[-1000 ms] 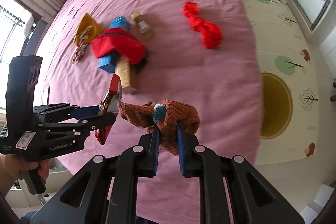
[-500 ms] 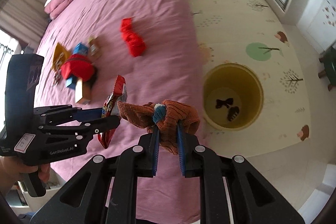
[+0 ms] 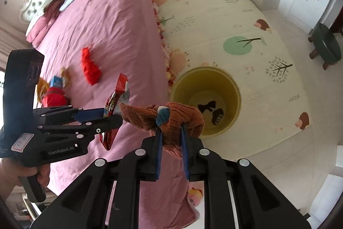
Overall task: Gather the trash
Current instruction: 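Open both tools to drop the wrapper and sock into the bin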
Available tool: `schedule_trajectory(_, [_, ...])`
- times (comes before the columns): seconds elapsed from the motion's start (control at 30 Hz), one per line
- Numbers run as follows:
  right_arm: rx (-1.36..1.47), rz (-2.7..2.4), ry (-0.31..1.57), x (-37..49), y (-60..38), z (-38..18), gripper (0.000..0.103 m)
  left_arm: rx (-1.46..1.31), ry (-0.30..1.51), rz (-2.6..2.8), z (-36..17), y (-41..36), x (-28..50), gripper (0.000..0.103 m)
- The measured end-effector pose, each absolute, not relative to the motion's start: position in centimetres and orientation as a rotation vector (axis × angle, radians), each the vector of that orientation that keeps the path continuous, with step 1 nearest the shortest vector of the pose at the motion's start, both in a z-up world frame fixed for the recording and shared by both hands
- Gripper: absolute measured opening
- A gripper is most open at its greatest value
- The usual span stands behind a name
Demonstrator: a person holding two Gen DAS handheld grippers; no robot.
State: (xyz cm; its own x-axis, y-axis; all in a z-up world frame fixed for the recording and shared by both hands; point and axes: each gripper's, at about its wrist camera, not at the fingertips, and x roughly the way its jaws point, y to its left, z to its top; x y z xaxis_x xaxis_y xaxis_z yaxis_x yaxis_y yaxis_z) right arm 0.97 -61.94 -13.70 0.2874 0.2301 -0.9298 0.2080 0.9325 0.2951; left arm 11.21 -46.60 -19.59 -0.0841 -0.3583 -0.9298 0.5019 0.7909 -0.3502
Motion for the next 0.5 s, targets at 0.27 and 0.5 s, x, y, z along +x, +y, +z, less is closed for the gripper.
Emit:
schedule_trajectory(0.27, [0.414, -0.017, 1.281, 3.3, -65.6, -14.5, 0.016, 0.143, 1.494, -0.757, -20.2, -51.7, 14.5, 0.037])
schedule_trajectory(0.5, [0.448, -0.042, 1.235, 4.7, -68.3, -14.5, 0.028, 0.125, 1.499, -0.795, -20.8, -53.6, 16.3, 0.054])
